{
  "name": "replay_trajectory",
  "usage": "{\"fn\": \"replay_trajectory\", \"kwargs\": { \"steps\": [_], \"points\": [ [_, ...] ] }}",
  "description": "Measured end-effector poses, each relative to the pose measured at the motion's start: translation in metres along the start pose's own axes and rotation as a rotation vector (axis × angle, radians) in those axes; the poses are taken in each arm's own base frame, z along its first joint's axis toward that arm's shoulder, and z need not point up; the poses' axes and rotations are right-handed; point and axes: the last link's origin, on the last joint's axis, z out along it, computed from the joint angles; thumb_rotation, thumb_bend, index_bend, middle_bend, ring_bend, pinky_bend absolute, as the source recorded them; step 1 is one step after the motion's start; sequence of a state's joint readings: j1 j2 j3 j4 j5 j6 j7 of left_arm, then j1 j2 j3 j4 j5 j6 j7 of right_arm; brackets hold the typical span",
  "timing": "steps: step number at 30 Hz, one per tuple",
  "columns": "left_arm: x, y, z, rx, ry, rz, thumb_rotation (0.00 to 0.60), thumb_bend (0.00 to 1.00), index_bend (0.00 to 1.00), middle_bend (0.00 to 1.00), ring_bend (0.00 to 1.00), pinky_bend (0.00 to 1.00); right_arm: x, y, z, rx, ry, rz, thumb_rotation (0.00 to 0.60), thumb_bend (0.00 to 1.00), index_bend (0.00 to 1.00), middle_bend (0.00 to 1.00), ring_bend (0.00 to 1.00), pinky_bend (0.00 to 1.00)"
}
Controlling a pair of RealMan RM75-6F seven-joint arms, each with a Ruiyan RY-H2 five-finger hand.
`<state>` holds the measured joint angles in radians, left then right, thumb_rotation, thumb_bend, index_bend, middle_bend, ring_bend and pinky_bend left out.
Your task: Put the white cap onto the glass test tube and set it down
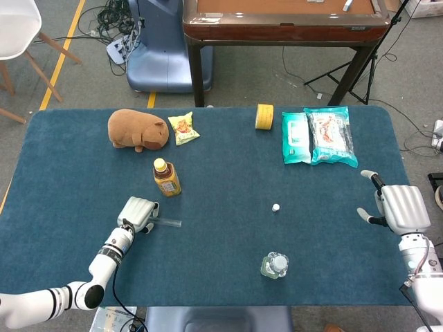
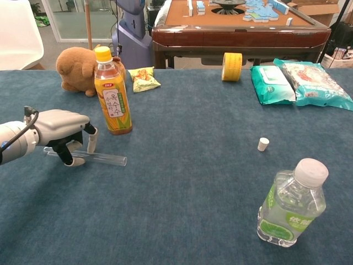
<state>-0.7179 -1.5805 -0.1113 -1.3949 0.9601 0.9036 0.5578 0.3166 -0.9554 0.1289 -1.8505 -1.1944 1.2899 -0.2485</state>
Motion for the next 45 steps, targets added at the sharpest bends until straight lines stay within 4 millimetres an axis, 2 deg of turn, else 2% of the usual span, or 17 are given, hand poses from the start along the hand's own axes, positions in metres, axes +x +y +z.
{"fn": "replay_trajectory", "kwargs": {
  "steps": [6,12,19,31,45],
  "points": [
    [0.000,0.000,0.000,-0.001,0.002,-0.012,0.600,0.33,0.55,0.91,0.92,0.97,-0.001,0.000,0.000,-0.002,-0.003,-0.002,0.600,0.18,0.23,0.84,0.96,1.00],
    [0.004,-0.001,-0.004,-0.002,0.005,-0.097,0.600,0.34,0.59,0.92,0.92,0.97,-0.004,-0.002,0.001,0.005,-0.018,-0.014,0.600,0.18,0.23,0.85,0.96,1.00],
    [0.018,-0.015,-0.023,0.001,0.016,-0.227,0.600,0.34,0.62,0.93,0.92,0.98,-0.011,-0.012,0.007,0.041,-0.033,-0.044,0.600,0.18,0.26,0.87,0.99,1.00],
    [0.029,-0.028,-0.064,-0.007,0.071,-0.310,0.600,0.34,0.63,0.93,0.93,0.98,-0.051,-0.058,0.039,0.164,-0.115,-0.115,0.600,0.18,0.41,0.95,1.00,1.00],
    [0.026,-0.027,-0.079,-0.029,0.066,-0.323,0.600,0.34,0.63,0.93,0.93,0.98,-0.105,-0.108,0.080,0.224,-0.207,-0.151,0.600,0.18,0.44,0.96,1.00,1.00]
  ]
}}
